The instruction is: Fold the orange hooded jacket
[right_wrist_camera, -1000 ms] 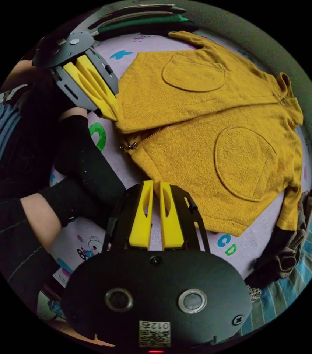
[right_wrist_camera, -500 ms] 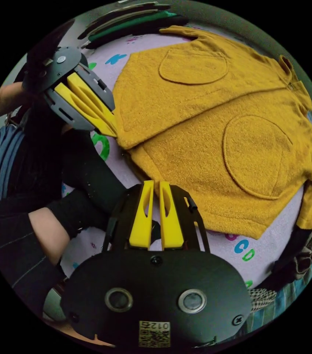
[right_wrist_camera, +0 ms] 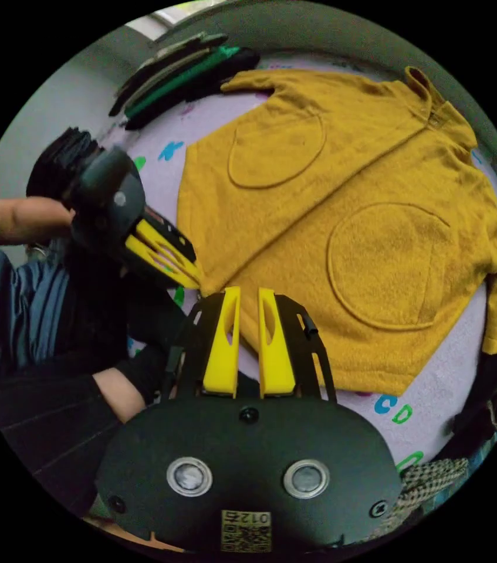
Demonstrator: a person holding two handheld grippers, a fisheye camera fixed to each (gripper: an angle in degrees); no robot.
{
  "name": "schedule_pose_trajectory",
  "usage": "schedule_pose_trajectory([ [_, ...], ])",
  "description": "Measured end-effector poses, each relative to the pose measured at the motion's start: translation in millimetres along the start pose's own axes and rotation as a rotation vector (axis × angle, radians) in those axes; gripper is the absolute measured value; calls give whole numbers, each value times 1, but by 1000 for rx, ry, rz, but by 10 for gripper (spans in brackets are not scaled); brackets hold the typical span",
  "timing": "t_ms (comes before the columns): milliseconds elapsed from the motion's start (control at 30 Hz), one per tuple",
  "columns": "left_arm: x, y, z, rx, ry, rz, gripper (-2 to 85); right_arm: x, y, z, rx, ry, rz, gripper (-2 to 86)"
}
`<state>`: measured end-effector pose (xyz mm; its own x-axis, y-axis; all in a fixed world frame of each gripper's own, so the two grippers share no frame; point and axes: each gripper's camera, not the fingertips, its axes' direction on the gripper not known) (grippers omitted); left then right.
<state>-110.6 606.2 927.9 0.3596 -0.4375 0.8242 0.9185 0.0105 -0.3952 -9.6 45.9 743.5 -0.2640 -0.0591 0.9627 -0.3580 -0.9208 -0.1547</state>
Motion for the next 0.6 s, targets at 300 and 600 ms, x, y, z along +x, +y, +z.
schedule_pose_trajectory([
  [300,-14,-19,-3,-24,-4,25,2,9,-27,15,72,-118,53,6],
  [600,-101,-20,-80,303,185,-146,5,22,5,12,142,-209,176,-8],
])
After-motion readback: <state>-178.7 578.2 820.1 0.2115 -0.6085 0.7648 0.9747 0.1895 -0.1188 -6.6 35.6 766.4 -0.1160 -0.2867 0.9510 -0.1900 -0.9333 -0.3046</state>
